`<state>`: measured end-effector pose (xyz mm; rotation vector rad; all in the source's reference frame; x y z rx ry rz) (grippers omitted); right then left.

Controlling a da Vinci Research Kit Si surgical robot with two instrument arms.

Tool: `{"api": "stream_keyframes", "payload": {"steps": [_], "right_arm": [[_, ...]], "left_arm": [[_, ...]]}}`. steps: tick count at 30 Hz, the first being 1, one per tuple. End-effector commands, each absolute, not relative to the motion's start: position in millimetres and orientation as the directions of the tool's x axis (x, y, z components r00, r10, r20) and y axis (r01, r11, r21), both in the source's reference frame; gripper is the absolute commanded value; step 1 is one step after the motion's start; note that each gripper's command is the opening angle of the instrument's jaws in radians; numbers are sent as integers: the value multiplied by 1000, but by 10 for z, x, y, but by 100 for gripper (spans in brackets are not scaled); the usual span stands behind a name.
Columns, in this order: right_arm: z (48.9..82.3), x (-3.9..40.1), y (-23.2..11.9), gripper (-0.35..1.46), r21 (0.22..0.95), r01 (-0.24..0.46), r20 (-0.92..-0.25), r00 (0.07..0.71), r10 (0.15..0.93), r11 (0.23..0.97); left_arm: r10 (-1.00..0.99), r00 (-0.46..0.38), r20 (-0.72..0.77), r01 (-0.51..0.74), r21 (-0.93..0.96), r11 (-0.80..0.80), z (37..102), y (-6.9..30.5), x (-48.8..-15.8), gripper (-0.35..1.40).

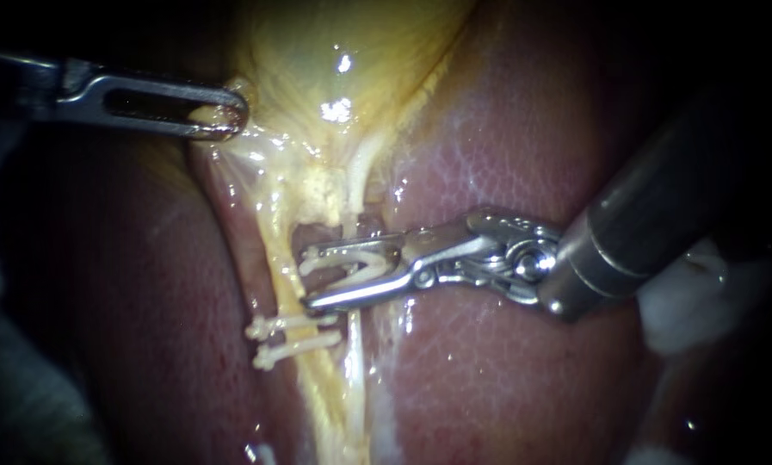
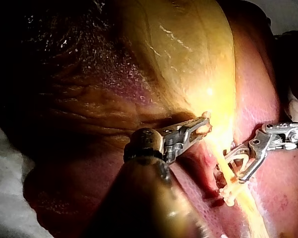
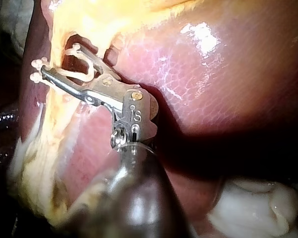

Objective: Clipping third clip left tube

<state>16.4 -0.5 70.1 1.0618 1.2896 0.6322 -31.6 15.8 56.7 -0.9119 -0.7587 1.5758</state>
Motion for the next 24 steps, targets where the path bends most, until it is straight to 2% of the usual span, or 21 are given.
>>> {"api": "stream_keyframes", "payload": {"steps": [1, 15, 24], "right_arm": [[701, 169, -5, 50, 889, 185, -453, 211, 866, 420], [687, 209, -9, 50, 873, 289, -438, 115, 891, 392], [662, 208, 4, 49, 873, 310, -420, 82, 904, 377]], "left_arm": [[983, -94, -160, -488, -853, -185, 567, 157, -316, -35], [983, -93, -160, -488, -853, -185, 566, 157, -316, -35], [983, -93, -160, -489, -853, -185, 566, 157, -316, -35]]}}
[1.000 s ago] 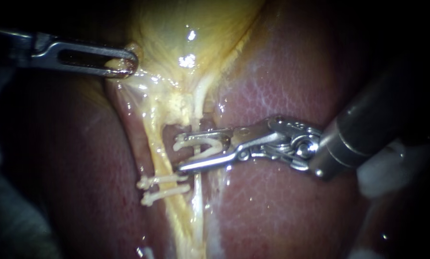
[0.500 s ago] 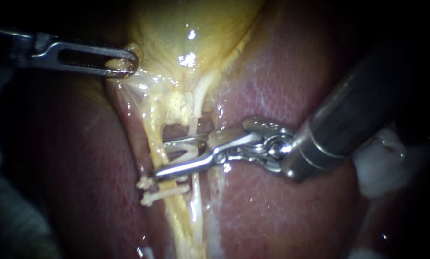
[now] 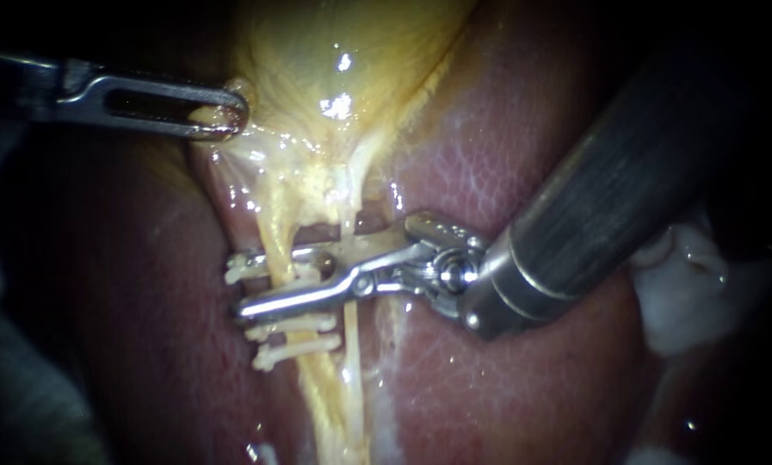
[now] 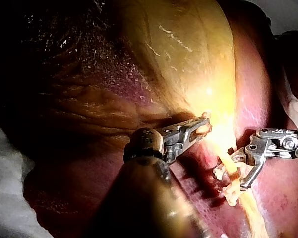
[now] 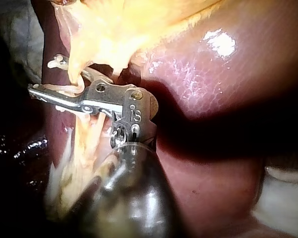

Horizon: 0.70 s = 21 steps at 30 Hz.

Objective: Clipping third clip left tube

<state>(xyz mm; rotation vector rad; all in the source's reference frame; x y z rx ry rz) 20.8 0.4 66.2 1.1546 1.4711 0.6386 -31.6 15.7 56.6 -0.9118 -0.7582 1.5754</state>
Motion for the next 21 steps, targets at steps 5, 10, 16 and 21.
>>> {"api": "stream_keyframes", "payload": {"steps": [5, 10, 16, 21], "right_arm": [[644, 205, 9, 48, 874, 317, -411, 79, 908, 368], [630, 200, 14, 44, 875, 324, -403, 76, 912, 360], [624, 195, 17, 39, 878, 319, -399, 76, 914, 357], [621, 192, 20, 33, 880, 316, -397, 76, 915, 356]], "left_arm": [[983, -93, -160, -489, -853, -185, 566, 157, -316, -35], [983, -93, -160, -489, -853, -185, 566, 157, -316, -35], [983, -93, -160, -489, -853, -185, 567, 157, -316, -35], [983, -93, -160, -489, -853, -185, 567, 157, -316, -35]]}}
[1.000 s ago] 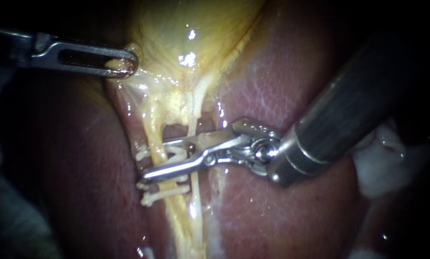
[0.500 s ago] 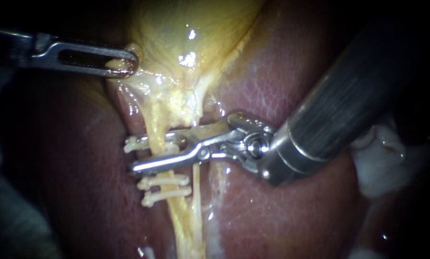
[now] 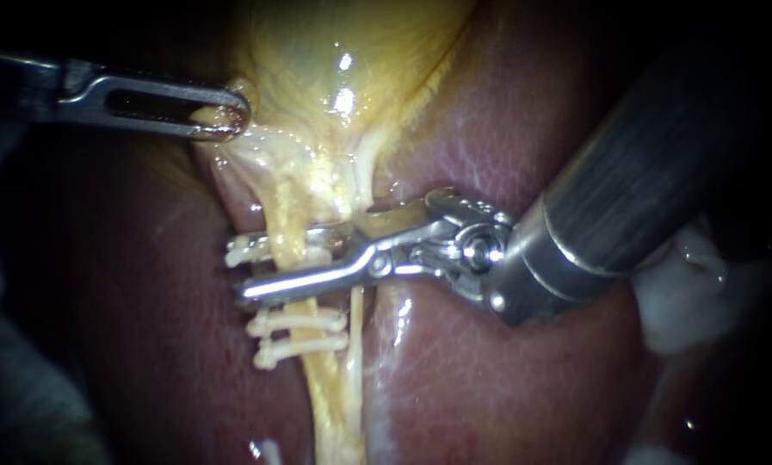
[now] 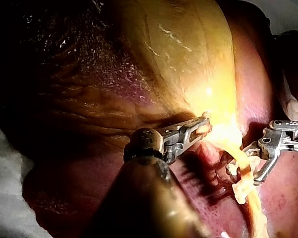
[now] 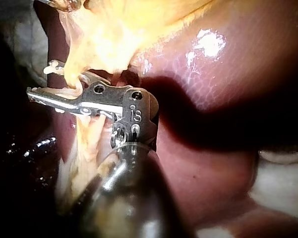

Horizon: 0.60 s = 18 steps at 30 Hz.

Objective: Clipping third clip left tube

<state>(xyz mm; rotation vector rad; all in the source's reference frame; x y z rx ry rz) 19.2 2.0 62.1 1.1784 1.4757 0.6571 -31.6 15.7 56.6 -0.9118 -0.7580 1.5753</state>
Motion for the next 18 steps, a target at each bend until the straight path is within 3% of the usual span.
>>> {"api": "stream_keyframes", "payload": {"steps": [1, 6, 14, 18], "right_arm": [[621, 191, 20, 31, 880, 315, -397, 76, 915, 355], [618, 188, 25, 22, 874, 314, -409, 67, 910, 370], [618, 185, 24, -7, 872, 317, -414, 66, 908, 375], [618, 183, 22, -35, 871, 317, -415, 68, 907, 375]], "left_arm": [[983, -93, -160, -489, -853, -185, 567, 157, -316, -35], [983, -93, -160, -489, -853, -185, 567, 157, -317, -35], [983, -93, -160, -489, -853, -185, 567, 157, -317, -35], [983, -93, -160, -489, -853, -185, 567, 157, -317, -35]]}}
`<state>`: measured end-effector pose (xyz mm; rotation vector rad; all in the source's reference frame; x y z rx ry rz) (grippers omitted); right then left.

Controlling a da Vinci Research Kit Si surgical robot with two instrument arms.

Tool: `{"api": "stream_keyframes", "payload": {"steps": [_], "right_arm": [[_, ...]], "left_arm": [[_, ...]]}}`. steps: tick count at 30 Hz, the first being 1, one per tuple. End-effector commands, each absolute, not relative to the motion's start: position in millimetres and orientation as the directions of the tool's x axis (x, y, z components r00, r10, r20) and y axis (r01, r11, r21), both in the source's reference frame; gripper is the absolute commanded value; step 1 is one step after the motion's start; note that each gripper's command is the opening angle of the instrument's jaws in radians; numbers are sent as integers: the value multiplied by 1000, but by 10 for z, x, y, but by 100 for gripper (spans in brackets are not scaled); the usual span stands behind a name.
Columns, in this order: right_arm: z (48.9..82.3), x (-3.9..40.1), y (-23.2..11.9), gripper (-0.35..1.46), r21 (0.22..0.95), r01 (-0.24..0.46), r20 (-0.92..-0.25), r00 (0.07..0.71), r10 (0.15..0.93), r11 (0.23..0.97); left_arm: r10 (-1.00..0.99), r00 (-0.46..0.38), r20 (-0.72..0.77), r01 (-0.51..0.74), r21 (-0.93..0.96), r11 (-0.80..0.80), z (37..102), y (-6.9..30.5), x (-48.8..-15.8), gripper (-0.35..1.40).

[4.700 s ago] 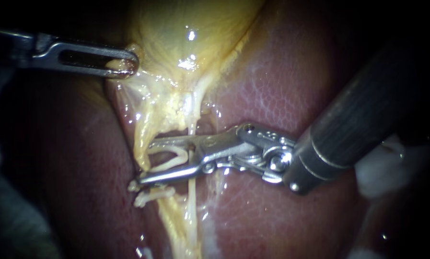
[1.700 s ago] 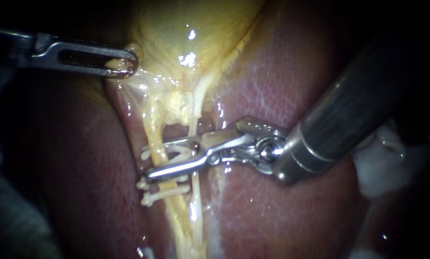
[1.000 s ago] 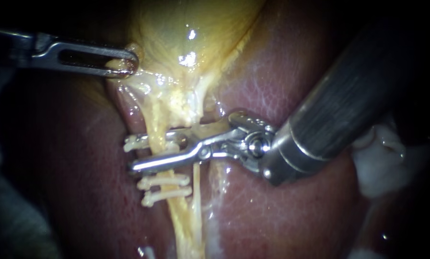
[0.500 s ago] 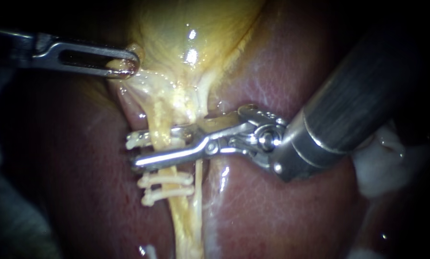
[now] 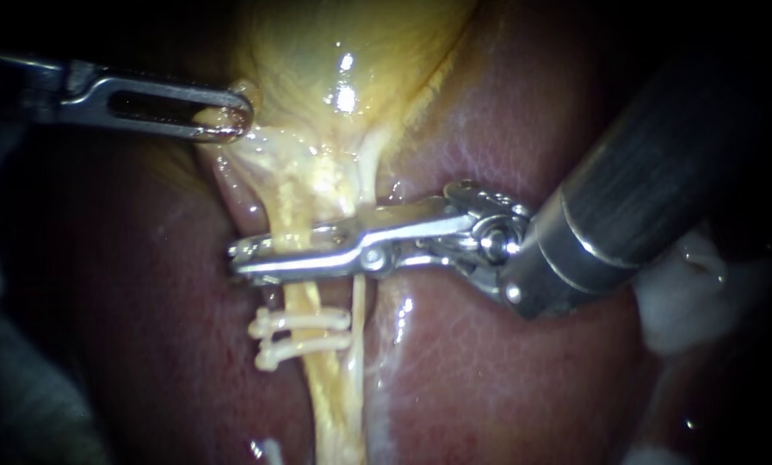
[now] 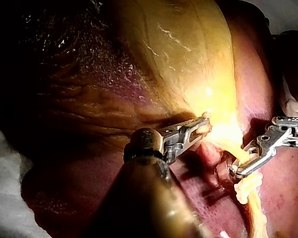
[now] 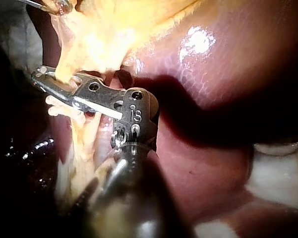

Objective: Clipping third clip left tube

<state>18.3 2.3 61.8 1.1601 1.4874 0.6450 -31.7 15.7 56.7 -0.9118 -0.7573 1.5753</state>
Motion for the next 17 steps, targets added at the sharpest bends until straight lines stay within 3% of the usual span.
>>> {"api": "stream_keyframes", "payload": {"steps": [1, 17], "right_arm": [[618, 182, 21, -35, 871, 317, -415, 68, 907, 375], [623, 181, 16, -35, 877, 304, -407, 63, 911, 371]], "left_arm": [[983, -93, -160, -489, -853, -185, 567, 157, -317, -35], [983, -93, -160, -489, -853, -185, 567, 157, -316, -35]]}}
